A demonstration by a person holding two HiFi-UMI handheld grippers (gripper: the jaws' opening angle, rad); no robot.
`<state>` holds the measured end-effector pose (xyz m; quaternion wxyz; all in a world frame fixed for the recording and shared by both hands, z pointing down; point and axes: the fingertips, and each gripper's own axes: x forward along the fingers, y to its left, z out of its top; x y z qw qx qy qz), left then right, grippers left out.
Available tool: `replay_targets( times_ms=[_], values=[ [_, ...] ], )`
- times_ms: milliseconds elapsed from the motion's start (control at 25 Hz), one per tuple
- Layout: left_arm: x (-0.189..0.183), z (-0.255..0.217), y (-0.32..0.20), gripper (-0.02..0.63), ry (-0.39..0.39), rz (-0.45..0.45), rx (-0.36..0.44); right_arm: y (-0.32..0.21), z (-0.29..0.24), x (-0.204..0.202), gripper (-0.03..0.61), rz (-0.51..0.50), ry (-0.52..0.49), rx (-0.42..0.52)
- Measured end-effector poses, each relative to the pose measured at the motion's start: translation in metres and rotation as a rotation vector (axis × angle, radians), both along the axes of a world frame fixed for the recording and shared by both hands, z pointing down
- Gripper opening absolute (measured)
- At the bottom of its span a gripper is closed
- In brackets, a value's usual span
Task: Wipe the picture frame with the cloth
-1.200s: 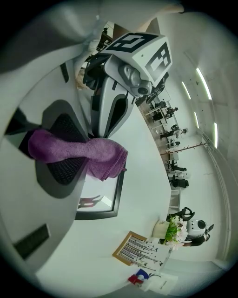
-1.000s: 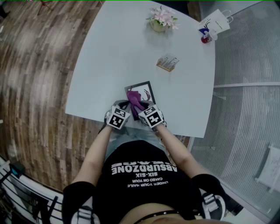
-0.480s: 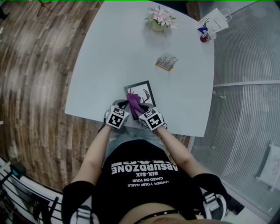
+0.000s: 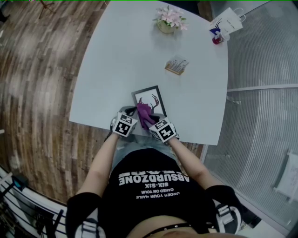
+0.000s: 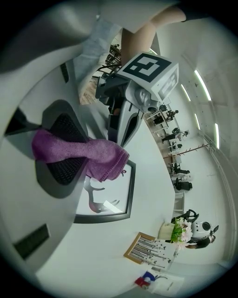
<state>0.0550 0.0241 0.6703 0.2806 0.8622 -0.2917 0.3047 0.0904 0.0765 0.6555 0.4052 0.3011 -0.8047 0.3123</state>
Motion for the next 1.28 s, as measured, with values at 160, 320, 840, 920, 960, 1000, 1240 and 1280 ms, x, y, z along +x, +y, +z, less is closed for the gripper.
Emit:
replay_targets(
  times_ms=[160, 320, 840, 920, 960, 1000, 1240, 1280],
  values=[
    [0.0, -0.001, 0.001, 0.015, 0.001, -0.002, 0.001, 0.001, -0.001, 0.004, 0.112, -0.013, -0.005, -0.005],
    [-0.001, -0.001, 0.001, 0.015, 0.0, -0.001, 0.001, 0.003, 0.0, 0.015, 0.114, -0.041, 0.021, 0.01],
    [0.001, 0.0, 0.0, 0.015, 0.002, -0.001, 0.001, -0.013, -0.001, 0.082, 0.117, -0.012, 0.116, 0.064],
    [0.001, 0.001, 0.0, 0.015, 0.002, -0.001, -0.001, -0.014, -0.002, 0.087, 0.12, -0.018, 0.098, 0.069],
    [0.001, 0.001, -0.001, 0.015, 0.003, -0.001, -0.002, -0.014, -0.001, 0.088, 0.121, -0.019, 0.088, 0.071],
    [0.001, 0.001, -0.001, 0.015, 0.004, -0.001, -0.002, -0.014, -0.001, 0.087, 0.121, -0.016, 0.079, 0.072],
    [0.001, 0.0, -0.001, 0.015, 0.004, 0.0, -0.001, -0.014, 0.001, 0.086, 0.121, 0.009, 0.059, 0.077],
    [0.001, 0.001, -0.001, 0.015, 0.004, 0.0, -0.002, -0.014, 0.001, 0.086, 0.121, 0.004, 0.058, 0.078]
  ],
)
